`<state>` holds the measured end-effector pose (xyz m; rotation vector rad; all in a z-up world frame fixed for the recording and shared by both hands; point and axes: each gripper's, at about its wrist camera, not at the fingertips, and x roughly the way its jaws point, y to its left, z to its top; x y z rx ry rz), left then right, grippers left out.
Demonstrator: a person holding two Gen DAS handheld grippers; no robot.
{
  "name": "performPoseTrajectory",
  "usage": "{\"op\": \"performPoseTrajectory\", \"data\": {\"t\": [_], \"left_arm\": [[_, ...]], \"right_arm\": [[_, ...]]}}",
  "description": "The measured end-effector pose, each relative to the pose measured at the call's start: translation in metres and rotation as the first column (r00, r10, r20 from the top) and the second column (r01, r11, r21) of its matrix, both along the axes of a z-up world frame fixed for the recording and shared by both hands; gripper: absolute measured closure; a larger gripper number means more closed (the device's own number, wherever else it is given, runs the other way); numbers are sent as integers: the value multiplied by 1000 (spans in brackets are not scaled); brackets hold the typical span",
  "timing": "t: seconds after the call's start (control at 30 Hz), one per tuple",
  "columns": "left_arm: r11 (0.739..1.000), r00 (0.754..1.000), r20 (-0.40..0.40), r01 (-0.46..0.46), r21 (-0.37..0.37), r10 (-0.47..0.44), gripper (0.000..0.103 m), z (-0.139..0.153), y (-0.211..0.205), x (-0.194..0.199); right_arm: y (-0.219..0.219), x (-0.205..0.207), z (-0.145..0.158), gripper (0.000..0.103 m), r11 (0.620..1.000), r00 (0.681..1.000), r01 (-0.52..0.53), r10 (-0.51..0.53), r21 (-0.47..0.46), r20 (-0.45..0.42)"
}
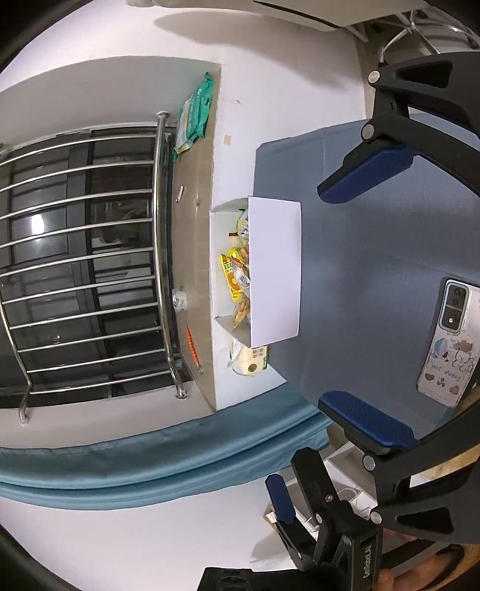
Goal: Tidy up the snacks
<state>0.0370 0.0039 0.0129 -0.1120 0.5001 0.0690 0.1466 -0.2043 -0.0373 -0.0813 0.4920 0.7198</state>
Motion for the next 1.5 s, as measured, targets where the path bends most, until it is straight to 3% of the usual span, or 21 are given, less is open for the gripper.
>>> {"op": "performPoseTrajectory", "data": {"t": [1.5], "left_arm": [[1000,1000,-19,6,1,-6,0,-2,4,3]], "right_arm": [[-2,-1,1,0,1000,1000,8,-8,7,1]]}}
